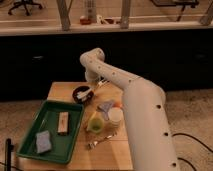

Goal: Wipe purple bowl with brush

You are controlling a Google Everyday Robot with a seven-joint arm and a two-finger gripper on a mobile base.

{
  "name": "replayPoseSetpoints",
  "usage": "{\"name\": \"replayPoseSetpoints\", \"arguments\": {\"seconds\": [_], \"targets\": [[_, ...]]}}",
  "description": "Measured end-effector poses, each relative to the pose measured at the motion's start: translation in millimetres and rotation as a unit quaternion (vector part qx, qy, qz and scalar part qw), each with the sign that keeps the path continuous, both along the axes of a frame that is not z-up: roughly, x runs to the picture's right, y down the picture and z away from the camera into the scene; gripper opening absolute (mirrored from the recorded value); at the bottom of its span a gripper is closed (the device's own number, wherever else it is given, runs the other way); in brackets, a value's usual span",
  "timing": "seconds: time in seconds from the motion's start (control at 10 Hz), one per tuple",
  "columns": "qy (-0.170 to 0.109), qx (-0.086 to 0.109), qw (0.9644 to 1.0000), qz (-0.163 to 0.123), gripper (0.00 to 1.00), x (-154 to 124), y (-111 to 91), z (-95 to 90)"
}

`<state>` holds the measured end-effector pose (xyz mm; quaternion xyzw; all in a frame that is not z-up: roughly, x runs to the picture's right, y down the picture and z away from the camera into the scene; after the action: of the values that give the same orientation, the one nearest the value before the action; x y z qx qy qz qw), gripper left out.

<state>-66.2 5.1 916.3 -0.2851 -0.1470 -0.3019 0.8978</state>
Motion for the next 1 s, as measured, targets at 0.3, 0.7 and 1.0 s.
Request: {"name": "replayPoseSetpoints", "arguments": {"seconds": [0.3, 0.7, 1.0], "targets": [[-0.011, 0.002, 0.9999, -0.006, 0.0, 0.0, -2.2, -5.2], [-0.012, 0.001, 0.9999, -0.006, 0.0, -0.2, -2.2, -5.7], [-0.012, 0.001, 0.9999, -0.006, 0.0, 1.0, -2.2, -5.5]]}}
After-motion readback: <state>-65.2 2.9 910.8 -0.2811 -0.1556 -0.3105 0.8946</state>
